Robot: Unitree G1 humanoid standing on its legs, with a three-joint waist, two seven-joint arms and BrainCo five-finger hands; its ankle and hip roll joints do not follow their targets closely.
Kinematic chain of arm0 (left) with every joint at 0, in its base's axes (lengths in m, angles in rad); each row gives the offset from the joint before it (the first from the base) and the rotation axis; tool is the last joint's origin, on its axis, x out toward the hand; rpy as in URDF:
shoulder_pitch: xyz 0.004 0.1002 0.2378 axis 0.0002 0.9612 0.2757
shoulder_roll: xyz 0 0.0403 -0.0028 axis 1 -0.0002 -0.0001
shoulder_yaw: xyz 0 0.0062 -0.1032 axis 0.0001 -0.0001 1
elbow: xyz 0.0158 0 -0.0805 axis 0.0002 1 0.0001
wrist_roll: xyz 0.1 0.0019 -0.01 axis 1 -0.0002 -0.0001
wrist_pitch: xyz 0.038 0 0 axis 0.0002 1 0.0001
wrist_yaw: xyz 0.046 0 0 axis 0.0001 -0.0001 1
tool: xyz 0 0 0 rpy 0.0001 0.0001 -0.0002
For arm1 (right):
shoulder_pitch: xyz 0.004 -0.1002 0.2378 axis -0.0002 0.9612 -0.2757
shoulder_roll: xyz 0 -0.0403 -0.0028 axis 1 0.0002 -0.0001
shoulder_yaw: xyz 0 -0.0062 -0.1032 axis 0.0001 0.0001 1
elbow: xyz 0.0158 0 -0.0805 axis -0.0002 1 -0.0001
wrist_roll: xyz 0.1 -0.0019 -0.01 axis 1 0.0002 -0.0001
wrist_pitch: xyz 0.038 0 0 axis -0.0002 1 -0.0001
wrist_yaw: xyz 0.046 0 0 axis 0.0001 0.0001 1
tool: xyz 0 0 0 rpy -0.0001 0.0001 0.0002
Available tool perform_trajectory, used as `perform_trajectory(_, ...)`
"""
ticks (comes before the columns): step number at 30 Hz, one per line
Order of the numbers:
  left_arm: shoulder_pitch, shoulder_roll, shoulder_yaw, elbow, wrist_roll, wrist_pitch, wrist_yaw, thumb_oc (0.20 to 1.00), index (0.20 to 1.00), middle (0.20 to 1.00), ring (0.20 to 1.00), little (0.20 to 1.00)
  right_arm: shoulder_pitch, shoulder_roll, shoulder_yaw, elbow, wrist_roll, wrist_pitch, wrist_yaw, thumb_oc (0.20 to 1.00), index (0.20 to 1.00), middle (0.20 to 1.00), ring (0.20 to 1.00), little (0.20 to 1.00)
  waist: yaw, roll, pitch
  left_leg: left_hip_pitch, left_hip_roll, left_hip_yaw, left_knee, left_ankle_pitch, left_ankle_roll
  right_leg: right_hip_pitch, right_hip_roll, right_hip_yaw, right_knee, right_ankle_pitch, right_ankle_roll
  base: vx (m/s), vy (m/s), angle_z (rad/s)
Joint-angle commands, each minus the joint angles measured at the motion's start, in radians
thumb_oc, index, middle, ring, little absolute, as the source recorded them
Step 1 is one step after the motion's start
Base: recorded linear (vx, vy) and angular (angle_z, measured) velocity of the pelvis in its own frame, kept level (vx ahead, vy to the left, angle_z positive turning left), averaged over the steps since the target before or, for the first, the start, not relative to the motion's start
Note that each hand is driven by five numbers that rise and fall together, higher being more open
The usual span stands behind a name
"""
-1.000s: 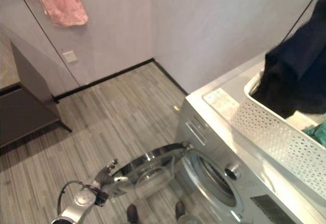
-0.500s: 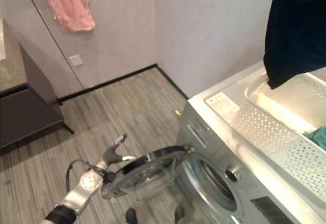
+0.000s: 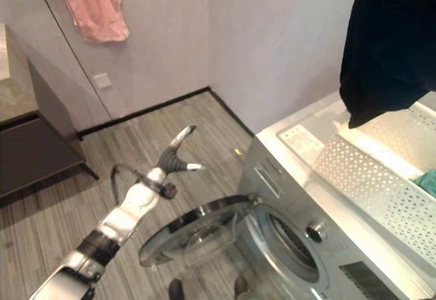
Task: Grab the laundry basket,head to the washer,open it,put in the laundry and shut it.
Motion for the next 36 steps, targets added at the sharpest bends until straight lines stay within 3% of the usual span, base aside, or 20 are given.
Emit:
perform_trajectory(1, -0.208, -0.098, -0.059, 0.127, -0.040, 0.008, 0.098, 1.000, 1.000, 1.000, 1.000, 1.000, -0.145, -0.005, 0.032, 0.005, -0.001, 0.012, 0.010, 0.200, 0.200, 0.200, 0.200, 0.200, 0.015, -0.016, -0.058, 0.085, 0.021, -0.010, 0.064, -0.181, 0.033, -0.043, -0.055, 0.050, 0.064, -0.043, 0.061, 0.00, 0.013, -0.03)
perform_trajectory(2, -0.218, -0.105, -0.059, 0.139, -0.040, 0.002, 0.101, 1.000, 1.000, 1.000, 1.000, 1.000, -0.151, -0.008, 0.037, 0.004, -0.002, 0.014, 0.011, 0.200, 0.200, 0.200, 0.200, 0.200, 0.016, -0.013, -0.054, 0.086, 0.021, -0.010, 0.062, -0.180, 0.033, -0.042, -0.055, 0.050, 0.063, -0.043, 0.061, 0.00, 0.000, 0.00)
perform_trajectory(7, -0.456, -0.275, -0.107, 0.475, -0.159, 0.054, 0.149, 1.000, 1.000, 1.000, 1.000, 1.000, -0.216, 0.151, 0.102, -0.024, 0.049, -0.001, 0.032, 0.200, 0.200, 0.200, 0.200, 0.200, -0.015, 0.006, -0.069, 0.122, 0.025, 0.007, 0.037, -0.180, 0.030, -0.035, -0.048, 0.060, 0.056, -0.047, 0.061, 0.03, -0.006, -0.08)
perform_trajectory(17, -0.671, -0.378, -0.111, 0.778, -0.287, 0.083, 0.154, 1.000, 1.000, 1.000, 1.000, 1.000, -0.328, 0.303, 0.198, -0.035, 0.094, -0.029, 0.051, 0.200, 0.200, 0.200, 0.200, 0.200, -0.039, 0.033, -0.087, 0.155, 0.037, 0.041, 0.011, -0.164, 0.017, -0.026, -0.033, 0.070, 0.042, -0.042, 0.059, 0.02, -0.029, -0.09)
perform_trajectory(27, -0.786, -0.341, -0.120, 0.859, -0.274, 0.083, 0.178, 1.000, 1.000, 1.000, 1.000, 1.000, -0.445, 0.343, 0.287, 0.049, 0.139, -0.045, 0.057, 0.200, 0.200, 0.200, 0.200, 0.200, -0.057, 0.057, -0.106, 0.159, 0.038, 0.061, 0.006, -0.160, 0.008, -0.026, -0.031, 0.078, 0.034, -0.036, 0.060, 0.00, -0.030, -0.08)
perform_trajectory(36, -0.861, -0.296, -0.106, 0.779, -0.350, 0.043, 0.204, 1.000, 1.000, 1.000, 1.000, 1.000, -0.553, 0.385, 0.383, 0.167, 0.214, -0.068, 0.080, 0.200, 0.200, 0.200, 0.200, 0.200, -0.051, 0.063, -0.117, 0.159, 0.042, 0.070, 0.006, -0.155, 0.002, -0.028, -0.024, 0.087, 0.026, -0.029, 0.059, 0.00, -0.002, 0.00)
